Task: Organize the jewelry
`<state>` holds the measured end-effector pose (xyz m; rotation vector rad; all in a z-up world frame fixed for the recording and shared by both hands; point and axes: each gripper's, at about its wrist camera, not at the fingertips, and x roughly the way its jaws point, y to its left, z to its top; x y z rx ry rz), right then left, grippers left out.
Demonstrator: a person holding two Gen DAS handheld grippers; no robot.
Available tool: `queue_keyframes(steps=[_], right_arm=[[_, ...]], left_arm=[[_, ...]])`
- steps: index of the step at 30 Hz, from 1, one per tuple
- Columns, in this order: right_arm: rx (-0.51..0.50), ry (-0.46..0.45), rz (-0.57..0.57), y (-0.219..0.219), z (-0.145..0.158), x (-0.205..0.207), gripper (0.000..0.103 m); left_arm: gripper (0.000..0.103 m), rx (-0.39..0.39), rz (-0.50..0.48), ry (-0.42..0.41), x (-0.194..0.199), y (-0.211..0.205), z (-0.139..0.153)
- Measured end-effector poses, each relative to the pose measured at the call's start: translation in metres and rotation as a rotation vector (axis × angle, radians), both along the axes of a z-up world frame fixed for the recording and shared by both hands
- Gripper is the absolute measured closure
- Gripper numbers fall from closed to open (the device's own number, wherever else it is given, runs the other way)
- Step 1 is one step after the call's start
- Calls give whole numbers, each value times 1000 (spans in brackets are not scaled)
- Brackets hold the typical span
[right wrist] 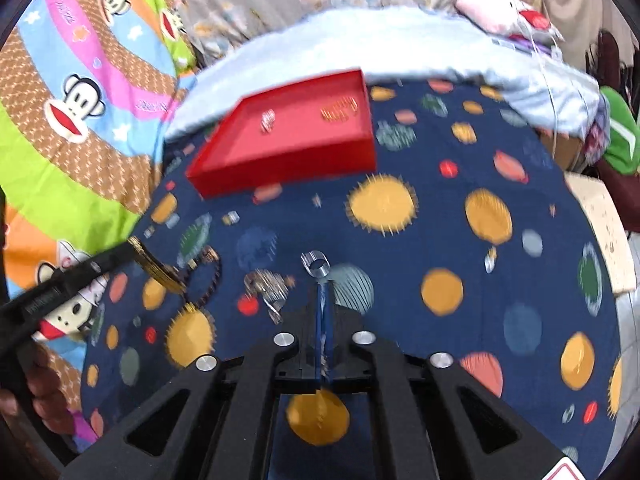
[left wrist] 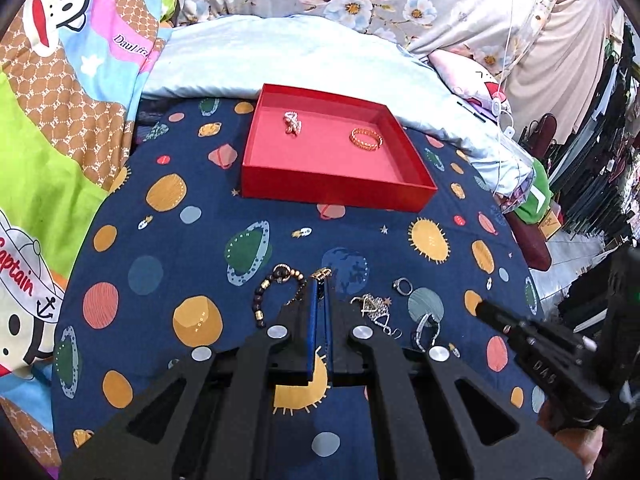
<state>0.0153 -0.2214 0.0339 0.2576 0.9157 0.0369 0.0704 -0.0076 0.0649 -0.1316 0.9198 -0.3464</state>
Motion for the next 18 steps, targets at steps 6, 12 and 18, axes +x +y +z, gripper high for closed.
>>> queue_keyframes(steps=[6,12,18], right_arm=[[-17,81,28,7,-33,-13,63],[-4,124,54,15,-51,-12,63],[-55,114,57,20,-53,-12,82]], left_arm=[[101,17,-13,30,-1,-3,-13],[101,38,-28,16,-6,-7,-13],[101,40,-32,31,-5,-10,-18]])
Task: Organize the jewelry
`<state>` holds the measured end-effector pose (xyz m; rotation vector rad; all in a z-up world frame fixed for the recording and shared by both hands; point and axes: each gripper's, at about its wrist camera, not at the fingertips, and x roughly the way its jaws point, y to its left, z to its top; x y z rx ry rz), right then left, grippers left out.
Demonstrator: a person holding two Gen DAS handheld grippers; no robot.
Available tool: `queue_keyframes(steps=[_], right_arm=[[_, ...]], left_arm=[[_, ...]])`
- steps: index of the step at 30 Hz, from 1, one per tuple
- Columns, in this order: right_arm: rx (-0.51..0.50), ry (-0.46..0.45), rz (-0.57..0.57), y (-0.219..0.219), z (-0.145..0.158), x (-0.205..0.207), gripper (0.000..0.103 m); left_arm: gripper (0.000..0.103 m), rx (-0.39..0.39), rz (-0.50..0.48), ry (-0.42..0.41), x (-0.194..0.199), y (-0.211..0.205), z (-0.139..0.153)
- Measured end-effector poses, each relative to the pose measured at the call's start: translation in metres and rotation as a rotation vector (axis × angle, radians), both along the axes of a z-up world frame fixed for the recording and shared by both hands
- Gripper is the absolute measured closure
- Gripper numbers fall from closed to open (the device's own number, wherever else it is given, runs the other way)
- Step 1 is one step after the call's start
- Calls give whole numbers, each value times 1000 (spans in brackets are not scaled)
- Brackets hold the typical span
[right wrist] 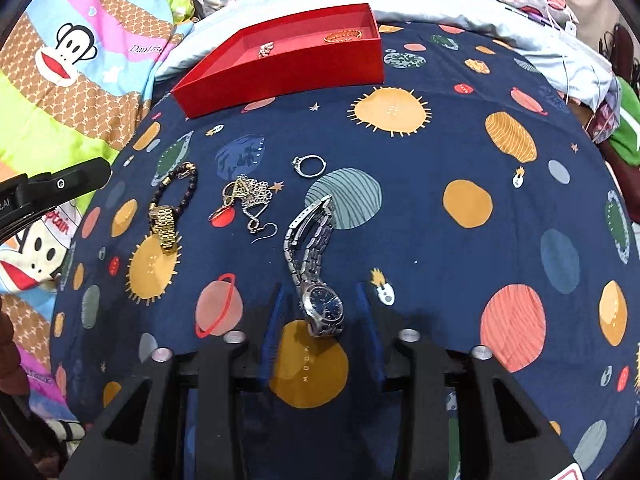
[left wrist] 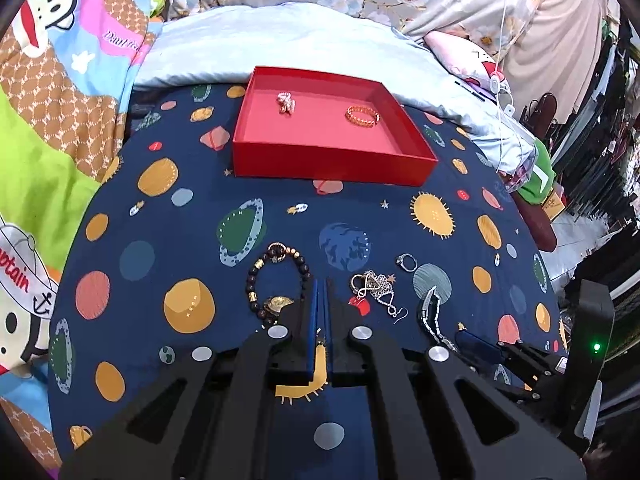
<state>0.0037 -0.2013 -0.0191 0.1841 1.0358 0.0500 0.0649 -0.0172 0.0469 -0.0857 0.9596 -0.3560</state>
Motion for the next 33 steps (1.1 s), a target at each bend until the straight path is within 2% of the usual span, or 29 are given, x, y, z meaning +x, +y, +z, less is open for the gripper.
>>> queue_keyframes(steps=[6,8,10,16,24,25,26,27,29,33], right_arm=[[8,2,-18,-6,0,0,92],[18,2,-25,-8,0,-1,93],[18,2,-28,-9,1,-2,93],[29,3,-34,-8,1,-3,93],[52,3,-43,-10,0,-1,93],[54,3,-43,-10,-1,-1,93],[57,2,-44,-11,-1,-1,93],[60,2,-44,-11,-1,0,93],[65,1,-44,-11,-1,0,93],[77,0,-47,-13,0,-1,93]], left_arm=[[99,12,13,50,0,6,-14],[84,13,18,76,-3,10,-22],[74,19,27,90,-6,12,-30],[60,28,38,114,-5,3,-47],[62,67,67,102,10,-11,-59],[66,69,72,106,11,-12,-61],[78,73,71,103,12,-13,-62],[85,73,65,106,13,-13,-63],[88,49,55,128,13,-12,-67],[90,50,36,118,10,-13,-66]])
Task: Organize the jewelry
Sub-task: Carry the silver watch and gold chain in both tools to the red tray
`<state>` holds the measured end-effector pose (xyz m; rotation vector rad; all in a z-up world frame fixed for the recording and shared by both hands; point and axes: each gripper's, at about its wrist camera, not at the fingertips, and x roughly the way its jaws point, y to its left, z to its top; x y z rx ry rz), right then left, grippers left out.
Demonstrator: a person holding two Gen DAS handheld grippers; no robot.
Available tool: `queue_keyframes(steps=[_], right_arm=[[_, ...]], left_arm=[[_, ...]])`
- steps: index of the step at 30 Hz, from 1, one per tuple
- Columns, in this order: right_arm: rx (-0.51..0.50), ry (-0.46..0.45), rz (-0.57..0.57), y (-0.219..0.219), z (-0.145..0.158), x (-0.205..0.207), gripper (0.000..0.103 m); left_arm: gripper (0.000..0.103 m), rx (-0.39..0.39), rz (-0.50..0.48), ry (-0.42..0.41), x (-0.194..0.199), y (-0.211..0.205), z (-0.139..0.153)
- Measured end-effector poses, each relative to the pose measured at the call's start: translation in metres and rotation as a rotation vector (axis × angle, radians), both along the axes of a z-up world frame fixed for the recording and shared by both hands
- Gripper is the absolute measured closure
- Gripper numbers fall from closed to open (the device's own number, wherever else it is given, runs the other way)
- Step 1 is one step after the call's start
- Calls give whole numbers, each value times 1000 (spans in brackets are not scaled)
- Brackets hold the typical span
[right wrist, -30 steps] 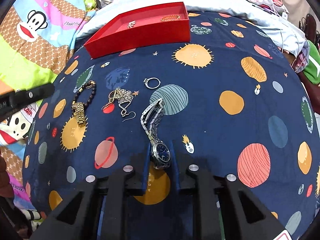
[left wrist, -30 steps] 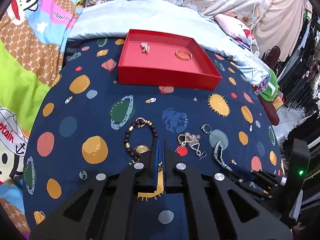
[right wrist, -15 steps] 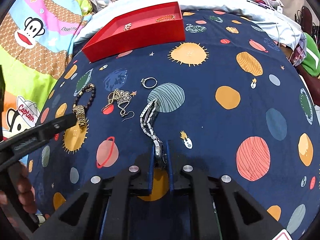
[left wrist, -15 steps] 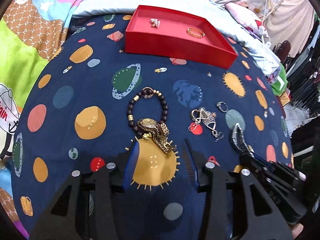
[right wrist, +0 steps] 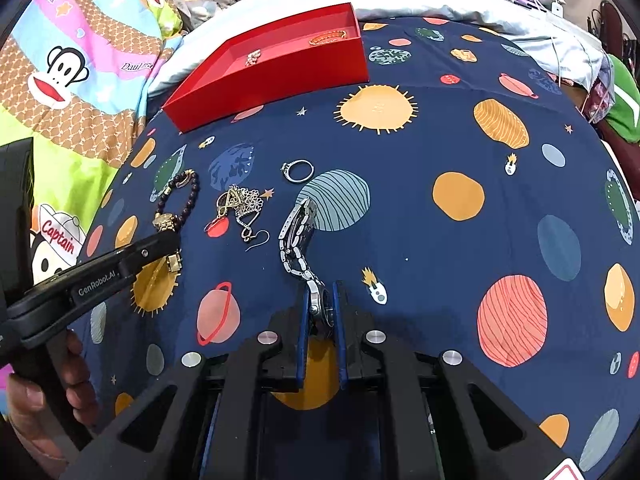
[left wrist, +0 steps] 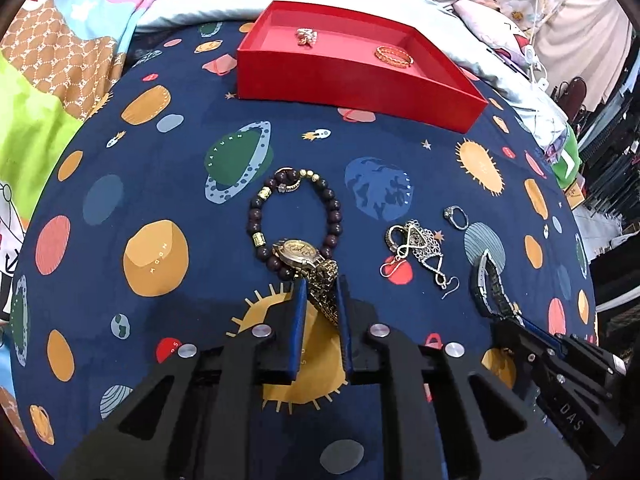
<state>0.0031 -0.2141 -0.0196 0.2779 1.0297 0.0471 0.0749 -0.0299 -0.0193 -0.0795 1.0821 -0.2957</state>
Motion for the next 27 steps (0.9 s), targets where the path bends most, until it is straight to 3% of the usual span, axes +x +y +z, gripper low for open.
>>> queue_keyframes(steps=[7,16,22,23,27], right_arm=[[21,-42,-1,-2,16,-5,94],[15,-114,-4,0,43,-7,97],[17,-165,1,0,60,-8,97],[14,-173,4,1,64,-7,97],[0,-213,15,0,80,1,97]], left_arm=[[91,-43,-30,-6,-10,2,14],[92,-95,-70,-112,-24,0,64],[92,-105,-63,-149,-21,3,80],[99,-102,-61,-156,-19,4,83],[99,-103,-64,-168,-11,4,90]])
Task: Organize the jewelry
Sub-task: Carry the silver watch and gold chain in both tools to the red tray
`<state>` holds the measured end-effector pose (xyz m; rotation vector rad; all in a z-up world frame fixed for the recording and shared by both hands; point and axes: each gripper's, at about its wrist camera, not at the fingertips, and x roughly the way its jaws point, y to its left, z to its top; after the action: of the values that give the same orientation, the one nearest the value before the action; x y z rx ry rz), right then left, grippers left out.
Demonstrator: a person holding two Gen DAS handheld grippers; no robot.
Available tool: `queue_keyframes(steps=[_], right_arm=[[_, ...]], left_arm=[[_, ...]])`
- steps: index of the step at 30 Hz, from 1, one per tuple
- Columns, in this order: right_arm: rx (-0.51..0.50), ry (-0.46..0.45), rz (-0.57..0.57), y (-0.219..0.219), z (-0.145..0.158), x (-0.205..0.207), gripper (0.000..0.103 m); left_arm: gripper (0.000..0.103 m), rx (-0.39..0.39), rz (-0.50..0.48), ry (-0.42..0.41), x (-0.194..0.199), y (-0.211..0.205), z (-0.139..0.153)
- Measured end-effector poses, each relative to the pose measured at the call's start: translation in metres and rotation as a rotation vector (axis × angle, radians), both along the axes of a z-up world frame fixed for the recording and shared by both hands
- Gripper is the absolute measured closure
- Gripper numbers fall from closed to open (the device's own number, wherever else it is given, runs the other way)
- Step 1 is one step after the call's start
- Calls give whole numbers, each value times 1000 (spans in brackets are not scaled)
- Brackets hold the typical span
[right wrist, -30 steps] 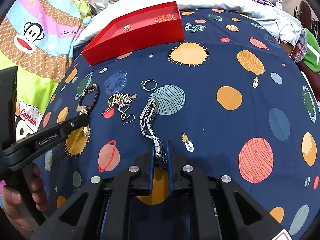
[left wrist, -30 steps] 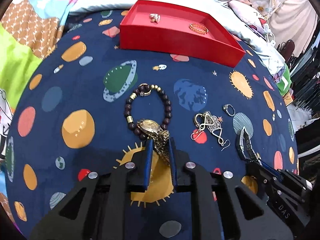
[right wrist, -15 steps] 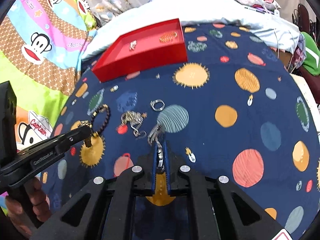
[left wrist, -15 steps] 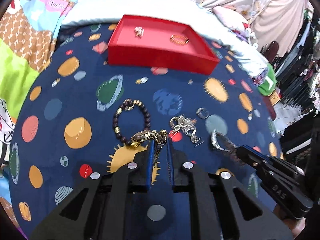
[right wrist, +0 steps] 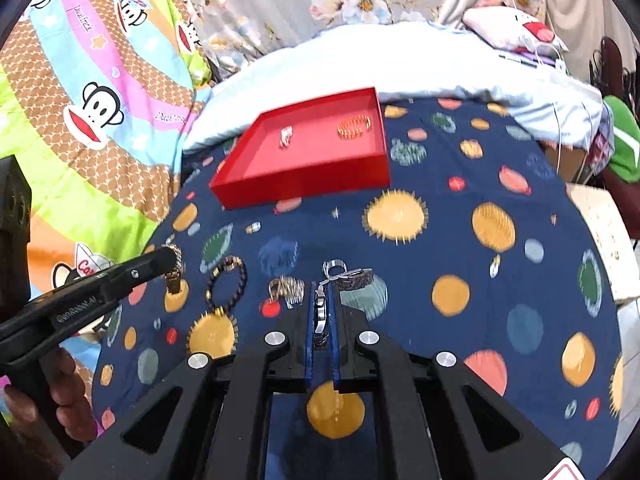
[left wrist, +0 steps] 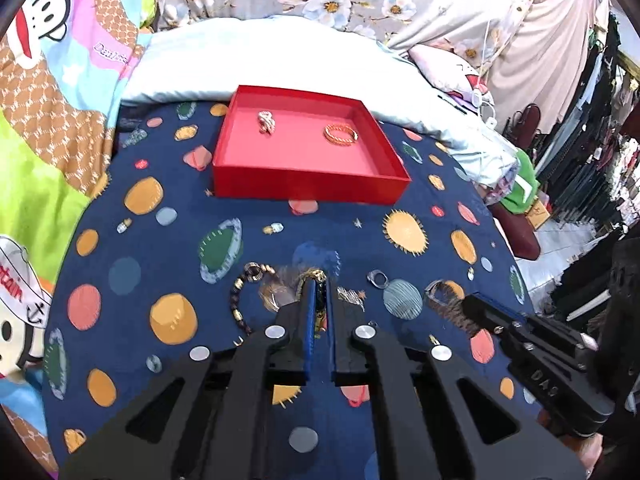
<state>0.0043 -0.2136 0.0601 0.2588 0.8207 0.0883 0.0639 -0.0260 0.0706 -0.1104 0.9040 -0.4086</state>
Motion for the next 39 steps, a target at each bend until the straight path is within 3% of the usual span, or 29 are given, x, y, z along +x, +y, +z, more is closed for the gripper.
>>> queue_keyframes(steps=[17,26,31,39], right_arm=[[-9,-91,30,-9,40,56,97],[-8,-127,67,-17,63,139,97],[5,-110,76,-18,56,190,97],[25,-18,81,-23,9,255,97]], left_arm=[[99,3,19,-83,56,11,32],[99,25,9,-137,124,-6,47],[99,31,22,-126,176,-19,38],[99,49,22,-73,237,-37,5]])
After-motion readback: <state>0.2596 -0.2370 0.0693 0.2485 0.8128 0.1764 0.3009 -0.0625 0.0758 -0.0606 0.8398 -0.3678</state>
